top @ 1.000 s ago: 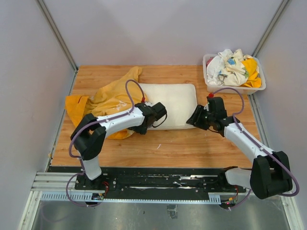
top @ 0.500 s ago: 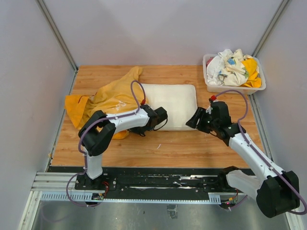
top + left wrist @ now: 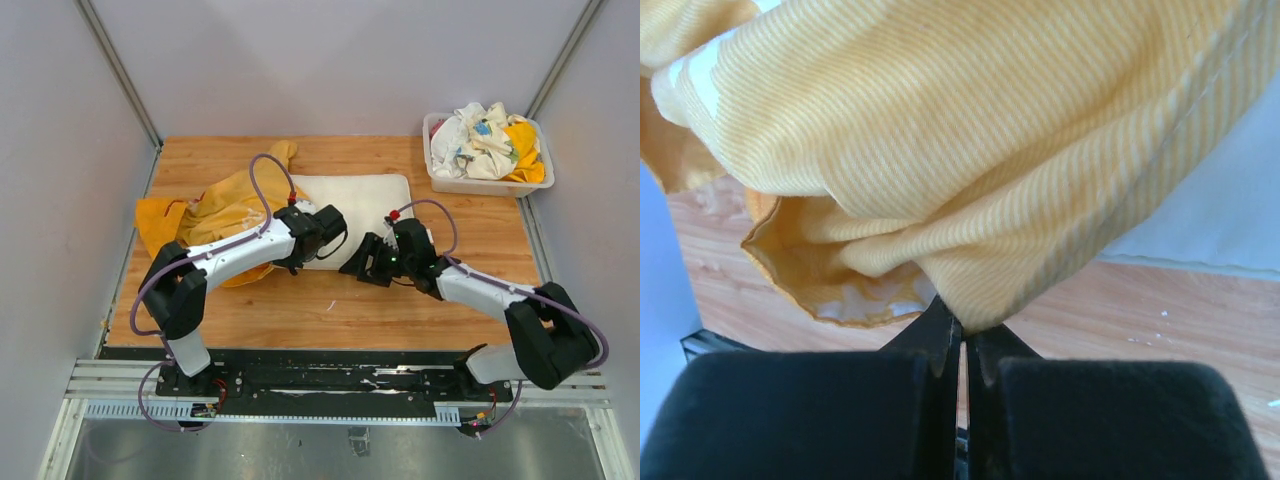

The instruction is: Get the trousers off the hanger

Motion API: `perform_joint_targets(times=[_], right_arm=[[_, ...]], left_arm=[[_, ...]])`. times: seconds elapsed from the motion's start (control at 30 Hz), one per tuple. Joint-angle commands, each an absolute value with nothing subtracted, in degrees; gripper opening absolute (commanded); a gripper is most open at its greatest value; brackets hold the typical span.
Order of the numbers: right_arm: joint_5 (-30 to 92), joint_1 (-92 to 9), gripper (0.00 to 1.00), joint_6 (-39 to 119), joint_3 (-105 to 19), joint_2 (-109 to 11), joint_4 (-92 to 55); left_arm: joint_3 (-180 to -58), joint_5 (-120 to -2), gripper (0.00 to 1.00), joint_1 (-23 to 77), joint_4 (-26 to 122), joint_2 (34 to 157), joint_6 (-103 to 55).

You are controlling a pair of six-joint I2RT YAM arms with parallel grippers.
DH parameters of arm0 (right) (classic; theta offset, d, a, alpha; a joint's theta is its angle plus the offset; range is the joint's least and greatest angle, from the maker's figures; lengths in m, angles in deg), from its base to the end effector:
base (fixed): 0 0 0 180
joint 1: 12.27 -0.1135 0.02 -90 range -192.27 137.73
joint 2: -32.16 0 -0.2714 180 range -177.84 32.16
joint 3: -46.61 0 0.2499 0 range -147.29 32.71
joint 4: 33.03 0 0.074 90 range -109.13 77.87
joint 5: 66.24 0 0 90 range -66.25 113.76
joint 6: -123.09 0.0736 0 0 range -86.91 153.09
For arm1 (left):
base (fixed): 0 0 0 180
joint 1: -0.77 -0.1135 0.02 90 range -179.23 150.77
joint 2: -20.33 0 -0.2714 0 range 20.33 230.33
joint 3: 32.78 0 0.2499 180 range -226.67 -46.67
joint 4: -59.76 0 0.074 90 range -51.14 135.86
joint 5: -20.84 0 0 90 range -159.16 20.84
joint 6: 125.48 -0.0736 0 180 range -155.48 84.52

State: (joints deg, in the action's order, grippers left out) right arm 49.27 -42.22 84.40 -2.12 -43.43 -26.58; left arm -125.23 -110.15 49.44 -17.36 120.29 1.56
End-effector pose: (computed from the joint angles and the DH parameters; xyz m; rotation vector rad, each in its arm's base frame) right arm 0.2378 0.1736 0.1863 0.1547 2.3805 1.2386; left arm 0.2521 -0.2135 0.2192 0.2115 2.5130 0.6105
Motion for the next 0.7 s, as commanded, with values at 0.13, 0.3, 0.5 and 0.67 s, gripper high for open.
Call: perform_joint_targets(times=[0.13,0.3,0.5,0.67], right_arm=[[45.2,-52.6,0.71,99.3,-8.7,-58.5,-46.0],[42.1,-54.4,0.72,106.9,-12.7,-67.7,-55.0],[35.0,-56.4,0.75,110.0,-17.1,-72.6,-52.2],[30.4,-56.2,0.70,112.1,-19.4,-74.8,-49.7]], left_arm=[[-123.1,-106.1,0.00,49.5,-13.6,116.2,2.5],[-122.9,-105.4,0.00,49.5,-13.3,115.6,1.7],[-122.5,-104.1,0.00,49.5,-12.1,115.0,0.8],[-122.2,-103.2,0.00,49.4,-11.0,115.1,0.3]])
